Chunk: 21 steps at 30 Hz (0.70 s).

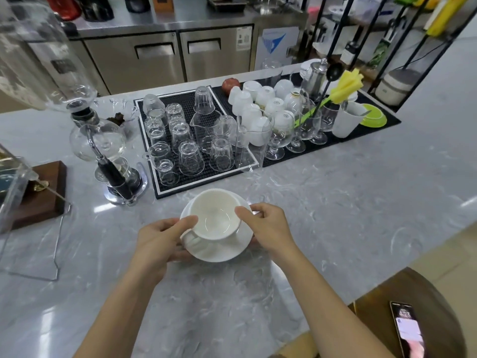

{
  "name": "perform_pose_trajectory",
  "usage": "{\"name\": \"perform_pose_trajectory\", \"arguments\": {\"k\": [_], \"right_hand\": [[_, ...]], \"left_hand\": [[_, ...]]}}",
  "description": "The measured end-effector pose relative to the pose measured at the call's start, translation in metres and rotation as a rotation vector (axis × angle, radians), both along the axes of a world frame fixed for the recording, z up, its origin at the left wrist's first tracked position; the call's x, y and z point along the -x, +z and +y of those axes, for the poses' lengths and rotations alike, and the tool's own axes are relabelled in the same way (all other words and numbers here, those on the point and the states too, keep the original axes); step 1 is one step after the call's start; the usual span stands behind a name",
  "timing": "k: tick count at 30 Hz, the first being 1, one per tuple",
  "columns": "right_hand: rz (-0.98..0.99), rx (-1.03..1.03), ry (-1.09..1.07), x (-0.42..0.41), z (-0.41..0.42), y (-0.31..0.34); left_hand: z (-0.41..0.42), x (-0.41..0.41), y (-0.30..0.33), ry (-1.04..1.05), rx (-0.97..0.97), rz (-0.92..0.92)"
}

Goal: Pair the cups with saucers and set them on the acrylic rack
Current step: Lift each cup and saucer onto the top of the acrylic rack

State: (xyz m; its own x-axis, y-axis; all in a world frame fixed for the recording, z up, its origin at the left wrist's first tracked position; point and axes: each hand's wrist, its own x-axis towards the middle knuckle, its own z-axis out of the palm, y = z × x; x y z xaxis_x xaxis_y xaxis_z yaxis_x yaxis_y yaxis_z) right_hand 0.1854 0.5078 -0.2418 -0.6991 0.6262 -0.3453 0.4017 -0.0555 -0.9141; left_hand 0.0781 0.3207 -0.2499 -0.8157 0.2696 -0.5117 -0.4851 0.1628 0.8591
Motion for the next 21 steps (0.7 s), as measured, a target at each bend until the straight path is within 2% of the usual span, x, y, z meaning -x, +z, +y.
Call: {"name": "perform_pose_trajectory", "arguments": {"k": [21], "right_hand": [[0.045, -0.027, 0.013, -0.043, -0.034, 0.028]], "left_hand": [[-0.034, -0.040, 0.020, -0.014, -0.054, 0.098]]}}
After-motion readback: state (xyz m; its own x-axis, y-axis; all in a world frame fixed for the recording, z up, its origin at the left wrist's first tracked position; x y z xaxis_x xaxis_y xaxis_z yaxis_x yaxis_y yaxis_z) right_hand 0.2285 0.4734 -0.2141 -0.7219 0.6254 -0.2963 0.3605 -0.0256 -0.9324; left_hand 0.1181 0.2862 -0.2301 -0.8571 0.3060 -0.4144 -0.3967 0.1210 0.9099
